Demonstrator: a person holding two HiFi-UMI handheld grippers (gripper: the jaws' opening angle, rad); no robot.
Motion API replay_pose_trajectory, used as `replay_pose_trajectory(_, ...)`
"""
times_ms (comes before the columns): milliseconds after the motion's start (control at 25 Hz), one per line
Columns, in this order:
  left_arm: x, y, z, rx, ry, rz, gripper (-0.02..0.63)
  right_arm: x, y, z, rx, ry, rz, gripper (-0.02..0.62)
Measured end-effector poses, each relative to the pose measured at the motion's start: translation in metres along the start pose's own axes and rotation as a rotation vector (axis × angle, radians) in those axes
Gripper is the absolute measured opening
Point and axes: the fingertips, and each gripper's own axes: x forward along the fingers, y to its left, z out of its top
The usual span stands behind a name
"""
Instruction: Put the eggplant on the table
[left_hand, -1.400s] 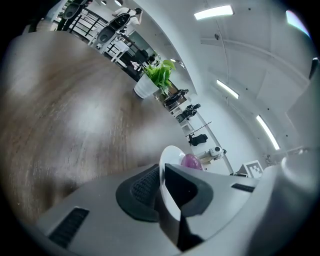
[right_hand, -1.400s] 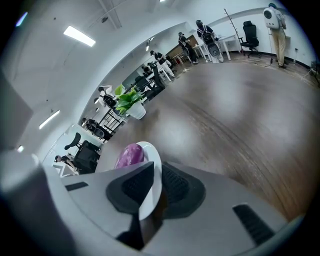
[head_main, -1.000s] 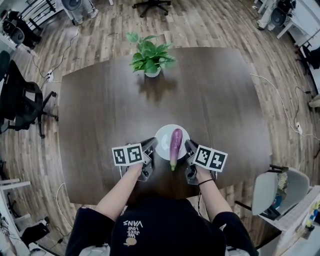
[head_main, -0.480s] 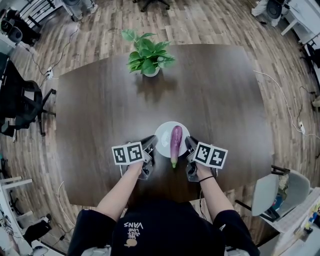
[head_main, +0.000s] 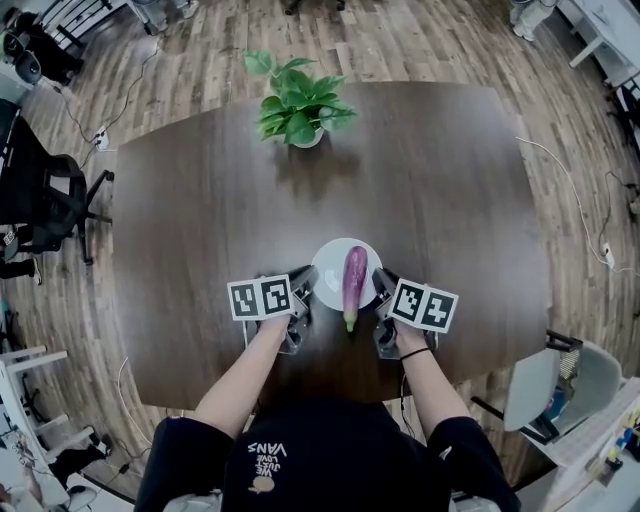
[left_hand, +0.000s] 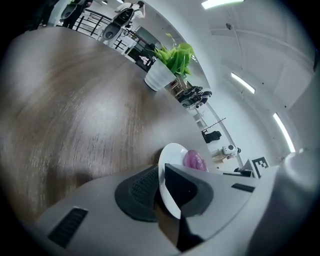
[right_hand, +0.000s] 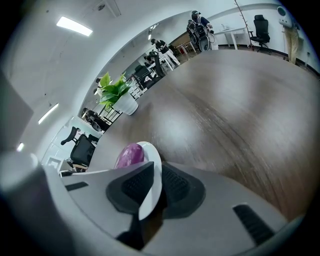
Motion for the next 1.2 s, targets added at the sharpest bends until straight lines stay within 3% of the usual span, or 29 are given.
replay_pose_trajectory(520, 0.003, 0.001, 0.000, 0.050, 0.012, 0.062, 0.038, 0.005, -0.002, -0.002, -0.010, 0.014, -0.003, 0.060)
replay_pose_trajectory(880, 0.003, -0.009, -0.001, 0.076, 0.008, 0.042, 0.117, 0.001, -0.004, -0.005, -0.066, 0.015, -0.055, 0.061)
replay_pose_trajectory(1200, 0.001, -0.011, -0.004, 0.095, 0.017, 0.038, 0.152, -0.006, -0.007, -0.003, -0.059, -0.011, -0.045, 0.078)
